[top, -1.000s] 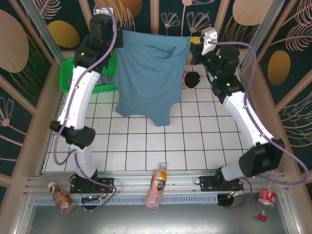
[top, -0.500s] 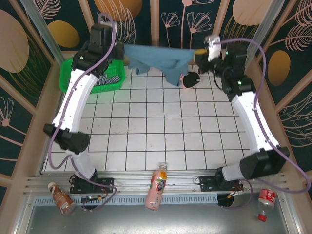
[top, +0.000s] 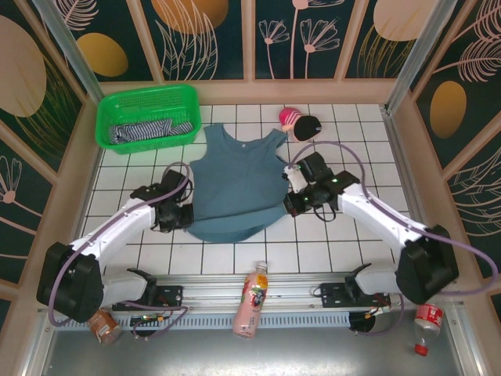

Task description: Fold and stack the tank tops

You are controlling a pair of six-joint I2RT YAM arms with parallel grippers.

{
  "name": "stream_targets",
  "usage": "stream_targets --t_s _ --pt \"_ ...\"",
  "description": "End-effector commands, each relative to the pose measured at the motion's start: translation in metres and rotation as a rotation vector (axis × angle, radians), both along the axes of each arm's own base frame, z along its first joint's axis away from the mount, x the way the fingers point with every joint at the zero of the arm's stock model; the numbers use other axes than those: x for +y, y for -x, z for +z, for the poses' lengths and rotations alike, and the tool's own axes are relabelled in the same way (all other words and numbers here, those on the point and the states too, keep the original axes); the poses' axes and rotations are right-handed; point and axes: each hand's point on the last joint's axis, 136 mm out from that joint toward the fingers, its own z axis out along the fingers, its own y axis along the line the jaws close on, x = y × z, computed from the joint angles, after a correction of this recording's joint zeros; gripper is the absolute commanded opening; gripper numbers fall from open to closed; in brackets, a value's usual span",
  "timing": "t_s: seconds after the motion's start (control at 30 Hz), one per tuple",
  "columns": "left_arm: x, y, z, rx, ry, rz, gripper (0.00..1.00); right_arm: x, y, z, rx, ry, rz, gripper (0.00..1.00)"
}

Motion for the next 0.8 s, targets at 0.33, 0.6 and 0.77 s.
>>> stream_targets --t_s 0.33,0.6,0.77 --pt "0.001 0.010 0.008 0.017 0.039 0.104 0.02 0.005 0.059 -0.010 0.203 0.154 -0.088 0.00" --pt "0.007 0.030 -0.016 0.122 -0.004 0.097 0.04 -0.044 0.105 -0.057 0.321 0.262 -0.228 0.00" --pt "0.000 0.040 -0.024 0.152 0.040 0.100 0.09 -0.044 0.105 -0.067 0.314 0.257 -0.232 0.00"
